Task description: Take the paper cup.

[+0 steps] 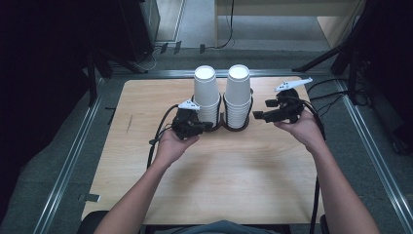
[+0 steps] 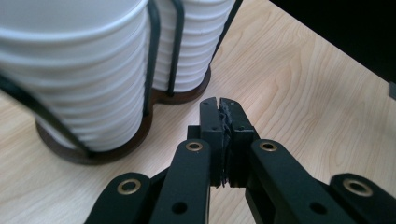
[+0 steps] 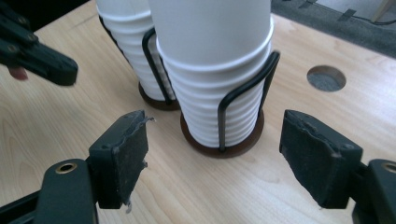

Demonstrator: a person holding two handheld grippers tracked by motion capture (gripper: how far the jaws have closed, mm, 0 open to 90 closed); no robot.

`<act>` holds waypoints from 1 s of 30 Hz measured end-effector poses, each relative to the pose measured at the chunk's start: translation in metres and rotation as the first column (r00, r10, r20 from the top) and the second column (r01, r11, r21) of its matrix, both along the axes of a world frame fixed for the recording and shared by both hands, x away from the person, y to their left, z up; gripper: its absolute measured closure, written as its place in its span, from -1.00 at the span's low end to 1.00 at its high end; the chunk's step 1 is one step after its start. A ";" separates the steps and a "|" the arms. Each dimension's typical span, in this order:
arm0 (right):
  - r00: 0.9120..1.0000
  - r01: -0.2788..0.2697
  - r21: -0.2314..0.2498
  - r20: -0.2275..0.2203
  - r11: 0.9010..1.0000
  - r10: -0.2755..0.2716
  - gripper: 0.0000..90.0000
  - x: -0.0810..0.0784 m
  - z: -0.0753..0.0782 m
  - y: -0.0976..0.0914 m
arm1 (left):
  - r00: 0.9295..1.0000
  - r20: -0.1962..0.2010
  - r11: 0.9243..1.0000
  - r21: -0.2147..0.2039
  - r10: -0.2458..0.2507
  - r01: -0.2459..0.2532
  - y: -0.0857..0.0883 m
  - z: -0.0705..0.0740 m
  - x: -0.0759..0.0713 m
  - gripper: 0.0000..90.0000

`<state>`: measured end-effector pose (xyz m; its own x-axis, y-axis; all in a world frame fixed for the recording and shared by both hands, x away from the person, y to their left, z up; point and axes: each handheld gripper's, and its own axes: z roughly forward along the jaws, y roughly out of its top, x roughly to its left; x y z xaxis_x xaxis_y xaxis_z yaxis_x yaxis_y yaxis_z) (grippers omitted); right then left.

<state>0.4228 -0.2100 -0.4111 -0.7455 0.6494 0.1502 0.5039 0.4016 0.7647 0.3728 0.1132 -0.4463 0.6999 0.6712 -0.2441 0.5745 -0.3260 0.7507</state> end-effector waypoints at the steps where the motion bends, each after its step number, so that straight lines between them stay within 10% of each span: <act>1: 1.000 -0.005 0.002 -0.006 1.000 0.005 -0.48 0.004 0.006 0.001 | 1.000 -0.001 1.000 0.001 0.000 0.000 -0.004 0.000 0.002 0.95; 30: 0.998 -0.047 -0.053 0.045 0.997 0.050 -0.61 0.032 0.066 0.040 | 0.999 0.005 0.998 0.045 0.050 -0.050 -0.055 0.020 0.033 1.00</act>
<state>0.4551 -0.1697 -0.3453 -0.7816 0.6183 0.0820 0.4476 0.4645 0.7641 0.4060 0.0586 -0.4267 0.6662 0.7155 -0.2104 0.5882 -0.3306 0.7380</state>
